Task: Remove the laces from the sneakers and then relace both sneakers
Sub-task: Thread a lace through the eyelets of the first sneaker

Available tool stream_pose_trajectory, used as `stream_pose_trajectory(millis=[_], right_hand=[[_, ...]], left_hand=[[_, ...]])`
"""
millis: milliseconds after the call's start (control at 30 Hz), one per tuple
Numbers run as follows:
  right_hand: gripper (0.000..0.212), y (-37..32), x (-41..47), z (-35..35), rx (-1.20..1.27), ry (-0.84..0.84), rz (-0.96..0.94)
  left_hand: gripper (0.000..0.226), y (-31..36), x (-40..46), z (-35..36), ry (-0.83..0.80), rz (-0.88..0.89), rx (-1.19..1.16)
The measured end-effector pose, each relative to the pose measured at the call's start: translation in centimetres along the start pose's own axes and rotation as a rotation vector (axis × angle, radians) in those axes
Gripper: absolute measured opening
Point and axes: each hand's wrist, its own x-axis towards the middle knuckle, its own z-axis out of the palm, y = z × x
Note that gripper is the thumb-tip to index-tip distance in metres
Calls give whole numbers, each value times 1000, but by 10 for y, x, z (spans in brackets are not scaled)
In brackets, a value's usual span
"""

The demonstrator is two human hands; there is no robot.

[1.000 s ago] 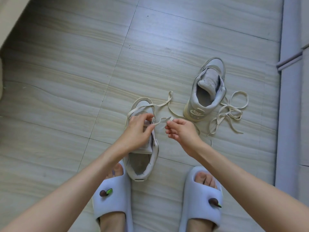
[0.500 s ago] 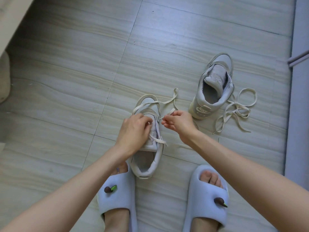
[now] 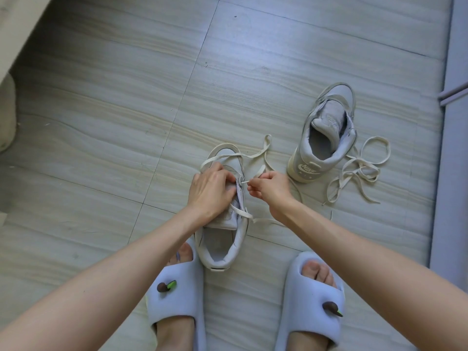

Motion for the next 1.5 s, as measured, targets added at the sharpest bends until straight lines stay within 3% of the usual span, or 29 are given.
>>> stream_pose_trajectory(millis=[133,300,433,633,933,1033,1133,1267,1500], right_hand=[[27,1,1,3,-64,41,-20],[29,-7,-2,2,40,-107,39],[30,-11,-1,2,-49,-154,29],[25,-5,-5,-2,35,-220,70],[9,-38,-19,-29,598,-495,131],[21,-38,-18,-47,443,-385,49],[18,-26,-18,-71,211,-212,-57],[13,-1,-19,-109,-104,142,-106],[17,21,-21,-168,431,453,54]], left_hand=[[21,-3,0,1,7,-6,-87],[18,-5,1,-1,-10,-13,-205],[17,-4,2,1,-6,-24,-206],[8,-6,1,7,66,-13,-211],[11,-20,-4,-1,39,-41,-397],[11,-22,-7,-2,28,-36,-392],[11,-24,-9,-2,24,-19,-392],[10,-25,-11,-1,39,-7,-385],[7,-28,-10,-1,70,-26,-384]])
